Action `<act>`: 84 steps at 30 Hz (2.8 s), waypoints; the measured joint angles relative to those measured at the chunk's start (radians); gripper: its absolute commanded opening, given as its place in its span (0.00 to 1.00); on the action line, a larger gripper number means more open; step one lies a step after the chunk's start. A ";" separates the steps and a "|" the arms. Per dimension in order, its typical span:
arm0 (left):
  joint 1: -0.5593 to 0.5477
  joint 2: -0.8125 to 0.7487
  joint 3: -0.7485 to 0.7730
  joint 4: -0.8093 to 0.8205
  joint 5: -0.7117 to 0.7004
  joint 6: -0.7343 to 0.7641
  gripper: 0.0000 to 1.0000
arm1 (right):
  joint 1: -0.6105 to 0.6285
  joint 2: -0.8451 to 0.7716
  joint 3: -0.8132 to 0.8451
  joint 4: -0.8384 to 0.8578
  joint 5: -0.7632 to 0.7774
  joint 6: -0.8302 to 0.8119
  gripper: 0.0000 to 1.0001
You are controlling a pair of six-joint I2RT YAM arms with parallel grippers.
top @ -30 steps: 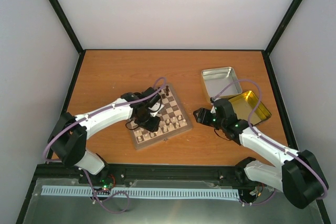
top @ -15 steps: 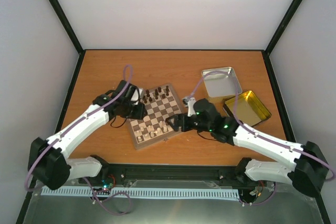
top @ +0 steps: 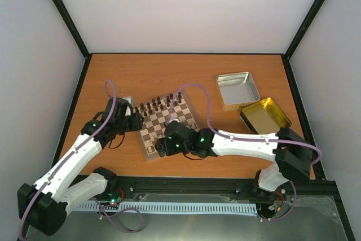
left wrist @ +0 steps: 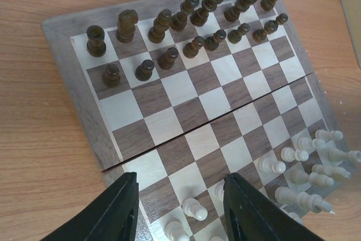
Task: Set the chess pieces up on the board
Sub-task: Pick up the chess piece from the chessboard.
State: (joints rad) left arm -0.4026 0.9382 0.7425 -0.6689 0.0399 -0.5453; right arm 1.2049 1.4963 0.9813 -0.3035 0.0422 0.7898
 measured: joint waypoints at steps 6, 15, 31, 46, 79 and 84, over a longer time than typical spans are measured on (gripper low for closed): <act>0.001 -0.068 -0.009 0.003 -0.055 -0.019 0.46 | 0.015 0.115 0.070 -0.016 0.032 0.069 0.86; 0.001 -0.093 -0.010 0.010 -0.091 -0.022 0.47 | 0.015 0.208 0.117 -0.023 0.037 0.127 0.86; 0.002 -0.104 -0.011 0.011 -0.113 -0.023 0.47 | 0.007 0.278 0.138 -0.019 0.033 0.164 0.87; 0.002 -0.104 -0.011 0.018 -0.119 -0.023 0.47 | -0.011 0.292 0.138 0.031 -0.002 0.170 0.91; 0.002 -0.105 -0.016 0.020 -0.123 -0.023 0.47 | -0.003 0.354 0.251 -0.054 0.065 0.158 0.78; 0.002 -0.108 -0.016 0.020 -0.124 -0.023 0.47 | -0.002 0.312 0.246 -0.079 0.080 0.146 0.64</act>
State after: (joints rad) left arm -0.4007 0.8307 0.7261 -0.6487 -0.0837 -0.5678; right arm 1.2034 1.8084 1.2278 -0.3824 0.1219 0.9363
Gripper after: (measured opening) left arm 0.469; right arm 0.710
